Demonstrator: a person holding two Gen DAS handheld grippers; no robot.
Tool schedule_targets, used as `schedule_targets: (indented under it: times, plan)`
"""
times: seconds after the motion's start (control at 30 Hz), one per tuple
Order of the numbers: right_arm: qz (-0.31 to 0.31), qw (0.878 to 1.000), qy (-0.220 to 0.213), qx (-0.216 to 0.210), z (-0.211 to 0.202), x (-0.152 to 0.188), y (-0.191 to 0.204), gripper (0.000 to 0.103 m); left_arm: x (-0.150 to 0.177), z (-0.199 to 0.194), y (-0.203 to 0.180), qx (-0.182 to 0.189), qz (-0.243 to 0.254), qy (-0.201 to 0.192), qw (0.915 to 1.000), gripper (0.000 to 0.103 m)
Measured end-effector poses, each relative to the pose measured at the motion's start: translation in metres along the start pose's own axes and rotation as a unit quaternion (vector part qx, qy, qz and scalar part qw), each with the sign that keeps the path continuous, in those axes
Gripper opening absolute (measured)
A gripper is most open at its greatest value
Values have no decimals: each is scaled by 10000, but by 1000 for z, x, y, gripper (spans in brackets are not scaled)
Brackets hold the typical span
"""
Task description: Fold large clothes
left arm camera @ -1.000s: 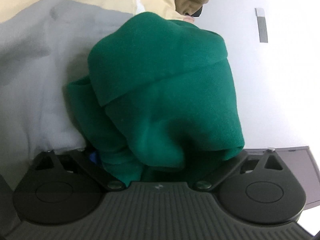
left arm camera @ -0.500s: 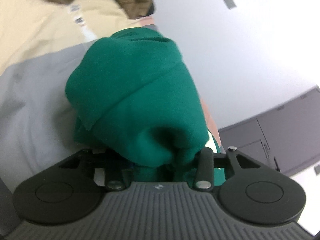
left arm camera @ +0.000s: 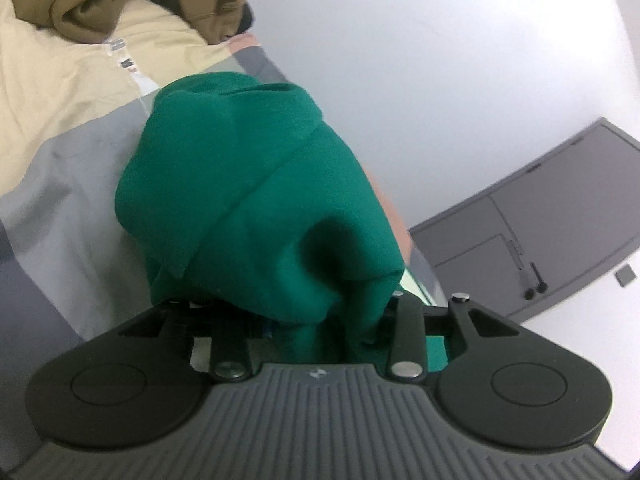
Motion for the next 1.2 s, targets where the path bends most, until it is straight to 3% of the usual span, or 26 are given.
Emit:
schedule_targets:
  times: [0.23, 0.43, 0.6, 0.8, 1.03, 1.2]
  plan:
    - [-142, 9995, -264, -76, -50, -19, -3, 30, 32, -23, -56, 476, 227, 129, 9985, 42]
    - [-183, 9964, -819, -88, -103, -66, -24, 30, 57, -6, -131, 1001, 695, 212, 9923, 42]
    - [-194, 9924, -1210, 133, -128, -118, -47, 30, 67, 41, -201, 1260, 913, 329, 9873, 42]
    - [76, 9855, -1647, 397, -124, -170, -97, 30, 88, 124, -263, 1318, 1146, 546, 9831, 42]
    - [359, 9810, -1759, 740, -101, -176, -184, 30, 117, 226, -253, 1113, 1244, 858, 9822, 42]
    - [457, 9806, -1683, 893, -74, -139, -227, 30, 148, 256, -209, 989, 1328, 1085, 9802, 42]
Point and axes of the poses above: each gripper's, at about its wrist camera, not at the fingertips, and z roughly the way its jaws point, y to its left, x to its underside, the point moved 7 cm from there along z, roughly the way its jaws point, and after that the axes turned 3 degrees about -z, right-handed, at the moved point
